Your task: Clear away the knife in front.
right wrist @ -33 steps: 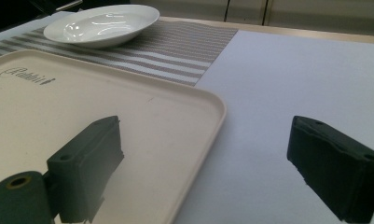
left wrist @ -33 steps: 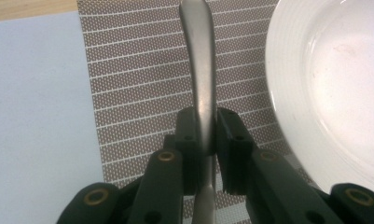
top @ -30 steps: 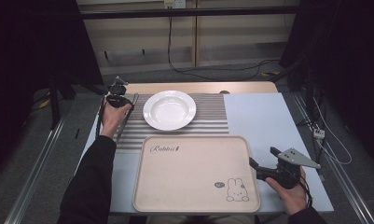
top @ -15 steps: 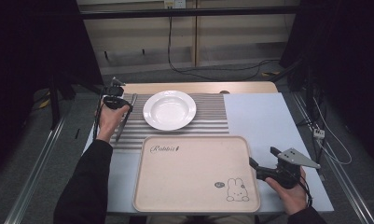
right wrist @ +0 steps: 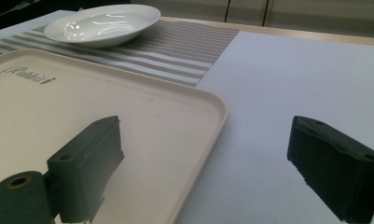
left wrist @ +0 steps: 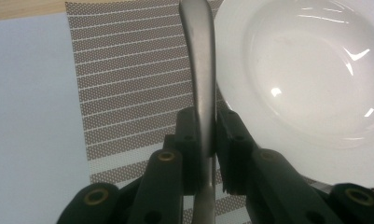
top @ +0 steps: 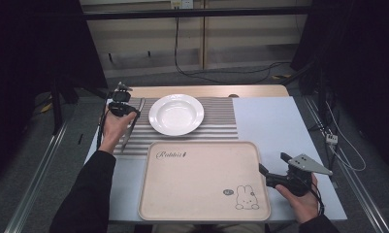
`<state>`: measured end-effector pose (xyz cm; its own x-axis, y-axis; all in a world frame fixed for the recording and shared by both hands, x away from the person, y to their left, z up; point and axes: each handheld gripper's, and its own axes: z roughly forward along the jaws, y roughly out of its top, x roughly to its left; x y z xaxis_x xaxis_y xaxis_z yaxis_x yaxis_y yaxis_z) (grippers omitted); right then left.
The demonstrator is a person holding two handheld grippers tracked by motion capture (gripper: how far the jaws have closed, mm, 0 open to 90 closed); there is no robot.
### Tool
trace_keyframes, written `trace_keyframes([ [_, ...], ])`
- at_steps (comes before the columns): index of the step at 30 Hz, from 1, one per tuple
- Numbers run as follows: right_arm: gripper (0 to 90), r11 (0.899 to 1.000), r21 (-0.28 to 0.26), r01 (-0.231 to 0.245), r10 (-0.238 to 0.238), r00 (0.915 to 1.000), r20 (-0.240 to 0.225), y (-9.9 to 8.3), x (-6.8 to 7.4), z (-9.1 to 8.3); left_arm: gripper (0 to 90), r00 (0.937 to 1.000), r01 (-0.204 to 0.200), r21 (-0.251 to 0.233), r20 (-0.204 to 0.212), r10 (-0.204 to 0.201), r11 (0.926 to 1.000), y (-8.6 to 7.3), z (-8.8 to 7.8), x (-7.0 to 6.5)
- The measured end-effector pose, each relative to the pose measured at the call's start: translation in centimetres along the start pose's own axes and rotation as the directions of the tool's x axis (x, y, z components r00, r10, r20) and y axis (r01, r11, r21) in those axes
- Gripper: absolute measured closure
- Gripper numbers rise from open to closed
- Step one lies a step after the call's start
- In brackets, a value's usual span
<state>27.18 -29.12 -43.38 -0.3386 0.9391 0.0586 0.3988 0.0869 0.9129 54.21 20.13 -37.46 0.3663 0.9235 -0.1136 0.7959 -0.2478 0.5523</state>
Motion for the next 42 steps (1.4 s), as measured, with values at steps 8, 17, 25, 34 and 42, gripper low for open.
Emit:
trace_keyframes([
  [8,8.7,1.000,-0.001,-0.002,0.002,1.0000,-0.001,0.0,0.0,0.0,79.9,0.9999,0.000,-0.010,0.014,0.000,0.9999,-1.0,-0.2,-0.6],
  [17,8.7,1.000,0.002,0.002,-0.002,1.0000,-0.005,0.0,0.0,0.0,79.8,0.9994,-0.016,-0.063,0.029,0.018,0.9979,-2.0,-1.9,-1.6],
  [25,8.7,1.000,0.001,0.004,-0.004,1.0000,-0.008,0.1,0.1,0.1,79.8,0.9984,-0.044,-0.059,0.032,0.046,0.9973,-2.7,-2.3,-2.9],
  [34,8.7,1.000,0.000,0.003,-0.003,0.9999,-0.010,0.1,0.1,0.2,79.8,0.9989,-0.036,-0.049,0.027,0.037,0.9982,-3.6,-2.5,-4.0],
  [42,8.7,1.000,0.001,0.003,-0.003,0.9999,-0.012,0.1,0.1,0.2,79.8,0.9939,-0.103,-0.039,0.034,0.105,0.9939,-4.6,-3.1,-5.7],
])
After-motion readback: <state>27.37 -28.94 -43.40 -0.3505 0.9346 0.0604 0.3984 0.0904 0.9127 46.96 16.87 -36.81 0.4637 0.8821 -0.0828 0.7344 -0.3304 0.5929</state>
